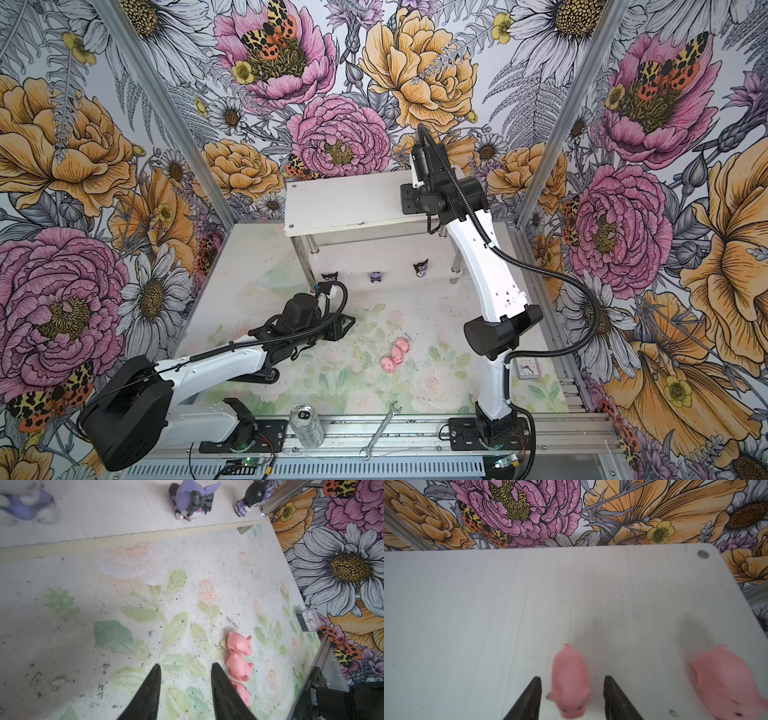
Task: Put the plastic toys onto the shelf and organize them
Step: 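Move the open right gripper back down to the pink pigs on the floor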
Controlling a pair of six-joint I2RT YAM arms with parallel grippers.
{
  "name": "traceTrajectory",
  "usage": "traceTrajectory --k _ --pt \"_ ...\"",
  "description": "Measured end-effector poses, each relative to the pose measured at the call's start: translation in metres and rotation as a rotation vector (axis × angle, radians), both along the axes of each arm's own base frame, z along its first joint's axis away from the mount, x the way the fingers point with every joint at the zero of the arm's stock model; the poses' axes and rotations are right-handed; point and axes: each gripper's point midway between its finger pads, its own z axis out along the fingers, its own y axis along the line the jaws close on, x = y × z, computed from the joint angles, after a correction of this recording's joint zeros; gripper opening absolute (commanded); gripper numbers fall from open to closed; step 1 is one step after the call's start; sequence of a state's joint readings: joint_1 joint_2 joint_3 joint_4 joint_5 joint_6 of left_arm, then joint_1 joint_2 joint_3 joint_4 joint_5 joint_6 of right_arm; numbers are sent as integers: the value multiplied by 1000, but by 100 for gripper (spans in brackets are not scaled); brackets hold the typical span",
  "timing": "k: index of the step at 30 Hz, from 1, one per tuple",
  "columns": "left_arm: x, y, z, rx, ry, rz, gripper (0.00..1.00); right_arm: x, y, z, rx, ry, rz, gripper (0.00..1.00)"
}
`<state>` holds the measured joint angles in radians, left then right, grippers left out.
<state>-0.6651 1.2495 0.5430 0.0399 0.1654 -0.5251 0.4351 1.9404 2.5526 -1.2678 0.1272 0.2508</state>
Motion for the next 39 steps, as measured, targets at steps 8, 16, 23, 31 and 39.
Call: traceTrajectory --k 8,16,23,31,39 --pt "-8 9 6 -7 -20 9 42 -85 1 37 3 -67 71 51" --pt "-22 8 -11 27 10 -15 45 -186 2 -50 -6 -15 193 47" --pt "-35 -2 -33 75 62 -67 44 -218 -1 -228 -40 274 172 45" --pt "-34 -11 -48 99 93 -79 43 -236 9 -322 -84 439 174 35" --pt "-27 -18 -44 86 78 -81 43 -217 29 -329 -10 375 165 10"
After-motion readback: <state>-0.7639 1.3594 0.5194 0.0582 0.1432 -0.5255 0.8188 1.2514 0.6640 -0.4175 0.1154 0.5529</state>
